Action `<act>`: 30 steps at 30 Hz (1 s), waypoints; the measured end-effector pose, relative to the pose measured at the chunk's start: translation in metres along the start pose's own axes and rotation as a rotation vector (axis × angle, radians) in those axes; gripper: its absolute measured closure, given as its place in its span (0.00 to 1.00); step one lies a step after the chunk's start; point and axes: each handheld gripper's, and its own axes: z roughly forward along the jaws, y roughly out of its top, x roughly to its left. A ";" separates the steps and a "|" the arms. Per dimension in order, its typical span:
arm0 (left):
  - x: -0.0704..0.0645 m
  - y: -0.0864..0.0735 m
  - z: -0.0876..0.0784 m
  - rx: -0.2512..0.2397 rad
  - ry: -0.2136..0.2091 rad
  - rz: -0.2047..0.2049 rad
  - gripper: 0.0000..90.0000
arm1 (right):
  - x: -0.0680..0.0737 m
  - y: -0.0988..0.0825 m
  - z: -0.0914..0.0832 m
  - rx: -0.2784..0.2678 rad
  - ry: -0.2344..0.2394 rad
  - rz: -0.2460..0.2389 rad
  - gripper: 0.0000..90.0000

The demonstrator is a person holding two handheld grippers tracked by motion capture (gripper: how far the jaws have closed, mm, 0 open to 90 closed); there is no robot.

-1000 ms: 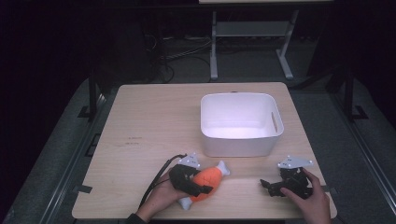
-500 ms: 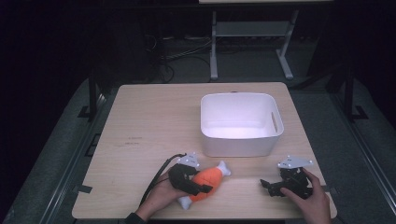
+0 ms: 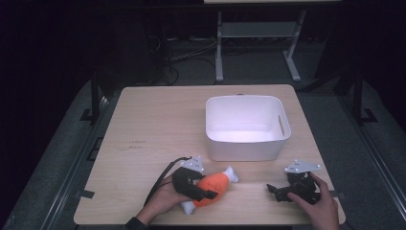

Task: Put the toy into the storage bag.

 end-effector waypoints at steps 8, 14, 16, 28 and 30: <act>-0.003 0.008 -0.005 -0.003 -0.019 0.036 0.45 | 0.000 0.000 0.000 0.000 0.000 0.000 0.00; -0.004 0.014 -0.005 0.001 -0.034 0.065 0.45 | 0.000 0.000 0.000 0.000 0.000 0.000 0.00; -0.005 0.016 -0.005 0.000 -0.034 0.069 0.45 | 0.000 0.000 0.000 0.000 0.000 0.000 0.00; -0.004 0.027 -0.010 0.005 -0.043 0.100 0.45 | 0.000 0.000 0.000 0.000 0.000 0.000 0.00; -0.004 0.030 -0.011 0.002 -0.043 0.107 0.45 | 0.000 0.000 0.000 0.000 0.000 0.000 0.00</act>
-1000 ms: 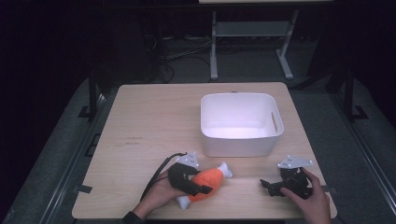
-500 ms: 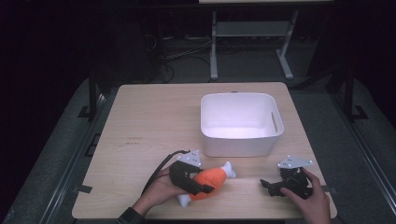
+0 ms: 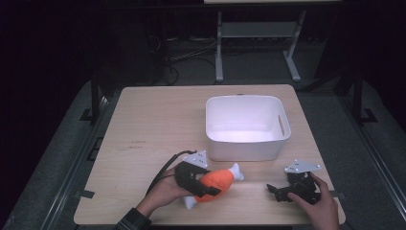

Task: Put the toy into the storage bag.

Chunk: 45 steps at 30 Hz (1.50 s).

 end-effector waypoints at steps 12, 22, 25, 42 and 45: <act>0.001 0.012 -0.006 0.003 -0.001 0.025 0.45 | 0.000 0.000 0.000 0.000 0.000 0.001 0.00; 0.000 0.022 -0.012 -0.003 -0.006 0.043 0.45 | 0.000 0.000 0.000 0.000 0.001 0.001 0.00; 0.001 0.026 -0.014 -0.004 -0.003 0.054 0.45 | 0.000 0.000 0.000 0.000 0.001 0.001 0.00; 0.000 0.046 -0.024 -0.011 -0.009 0.087 0.45 | 0.000 0.000 0.000 0.000 0.002 0.001 0.00; 0.000 0.049 -0.025 -0.002 -0.011 0.095 0.45 | 0.000 0.000 0.000 0.000 0.002 0.000 0.00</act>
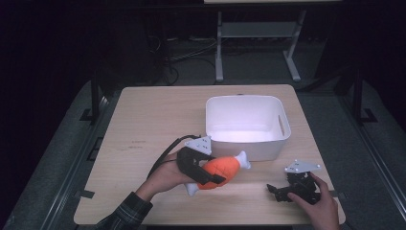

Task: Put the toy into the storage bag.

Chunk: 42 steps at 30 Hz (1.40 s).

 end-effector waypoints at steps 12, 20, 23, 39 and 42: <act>0.004 0.015 -0.008 -0.001 0.004 0.028 0.45 | 0.000 0.000 0.000 -0.001 -0.001 0.001 0.00; 0.006 0.025 -0.012 0.000 -0.001 0.044 0.45 | 0.000 0.000 0.000 0.000 -0.001 0.000 0.00; 0.007 0.031 -0.014 -0.006 -0.005 0.051 0.45 | 0.000 0.000 0.000 -0.001 -0.001 0.001 0.00; 0.017 0.052 -0.021 -0.018 -0.023 0.070 0.45 | 0.000 0.000 0.000 -0.001 -0.001 0.000 0.00; 0.018 0.056 -0.022 -0.017 -0.026 0.079 0.45 | 0.000 0.000 0.000 -0.001 -0.001 0.000 0.00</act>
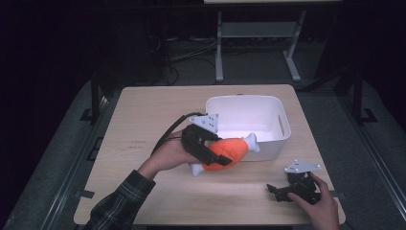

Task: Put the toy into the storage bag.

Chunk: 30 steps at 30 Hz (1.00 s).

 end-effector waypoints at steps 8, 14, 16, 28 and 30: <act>0.006 0.009 -0.004 -0.010 -0.003 0.017 0.45 | 0.000 0.000 0.000 0.000 0.000 0.000 0.00; 0.011 0.018 -0.009 -0.014 -0.003 0.040 0.45 | 0.000 0.000 0.000 0.000 0.000 0.000 0.00; 0.013 0.021 -0.011 -0.019 -0.002 0.046 0.45 | 0.000 0.000 0.000 0.000 0.000 0.000 0.00; 0.026 0.035 -0.011 0.002 -0.009 0.081 0.45 | 0.000 0.000 0.000 0.000 0.001 0.000 0.00; 0.029 0.038 -0.011 -0.001 -0.010 0.084 0.45 | 0.000 0.000 0.000 0.000 0.001 0.000 0.00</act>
